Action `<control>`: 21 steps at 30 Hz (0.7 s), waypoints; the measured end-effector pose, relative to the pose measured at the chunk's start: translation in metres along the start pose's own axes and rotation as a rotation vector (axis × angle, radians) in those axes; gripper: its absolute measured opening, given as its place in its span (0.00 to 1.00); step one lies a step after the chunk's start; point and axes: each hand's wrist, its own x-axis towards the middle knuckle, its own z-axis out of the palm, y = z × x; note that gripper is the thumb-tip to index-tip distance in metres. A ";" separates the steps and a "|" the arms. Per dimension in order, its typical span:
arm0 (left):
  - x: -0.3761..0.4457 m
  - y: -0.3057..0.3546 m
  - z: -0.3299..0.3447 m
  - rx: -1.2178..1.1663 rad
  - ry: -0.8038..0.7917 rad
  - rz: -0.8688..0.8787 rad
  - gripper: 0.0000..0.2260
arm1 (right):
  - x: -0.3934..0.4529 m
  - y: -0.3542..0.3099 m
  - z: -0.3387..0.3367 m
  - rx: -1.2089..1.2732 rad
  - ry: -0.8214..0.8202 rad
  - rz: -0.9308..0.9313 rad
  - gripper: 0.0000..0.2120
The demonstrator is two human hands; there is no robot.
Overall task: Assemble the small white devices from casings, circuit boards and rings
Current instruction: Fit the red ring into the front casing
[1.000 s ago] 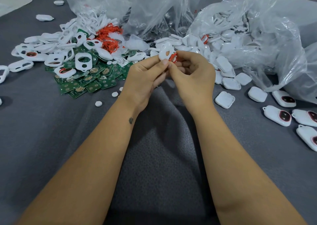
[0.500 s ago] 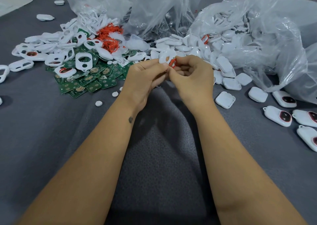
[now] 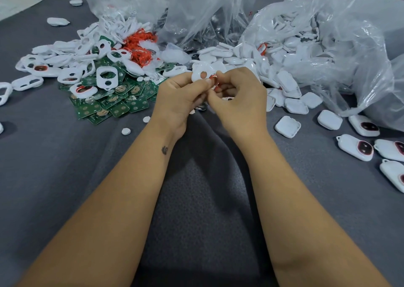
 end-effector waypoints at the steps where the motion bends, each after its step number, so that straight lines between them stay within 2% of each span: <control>1: 0.000 0.000 0.000 -0.003 0.005 -0.003 0.16 | 0.000 0.000 -0.001 -0.014 0.004 -0.017 0.06; 6: 0.000 0.000 0.002 -0.007 -0.047 -0.030 0.07 | 0.001 0.003 -0.004 -0.077 0.045 -0.098 0.04; 9: 0.000 0.001 0.002 -0.013 -0.081 -0.064 0.09 | 0.001 0.005 -0.006 -0.071 0.038 -0.100 0.05; 12: 0.002 0.001 0.000 -0.030 -0.071 -0.092 0.16 | 0.001 0.003 -0.006 -0.062 0.001 -0.093 0.09; 14: 0.003 0.001 -0.001 -0.062 -0.048 -0.092 0.13 | 0.002 0.001 -0.006 -0.017 -0.033 -0.038 0.13; 16: 0.005 -0.001 -0.001 -0.091 -0.032 -0.070 0.08 | 0.004 -0.002 -0.006 0.130 -0.041 0.087 0.14; 18: 0.006 -0.003 -0.001 -0.062 -0.033 -0.037 0.07 | 0.005 -0.003 -0.007 0.287 -0.008 0.212 0.12; 21: 0.007 -0.005 -0.003 -0.025 -0.061 0.004 0.07 | 0.007 -0.002 -0.010 0.364 0.018 0.311 0.08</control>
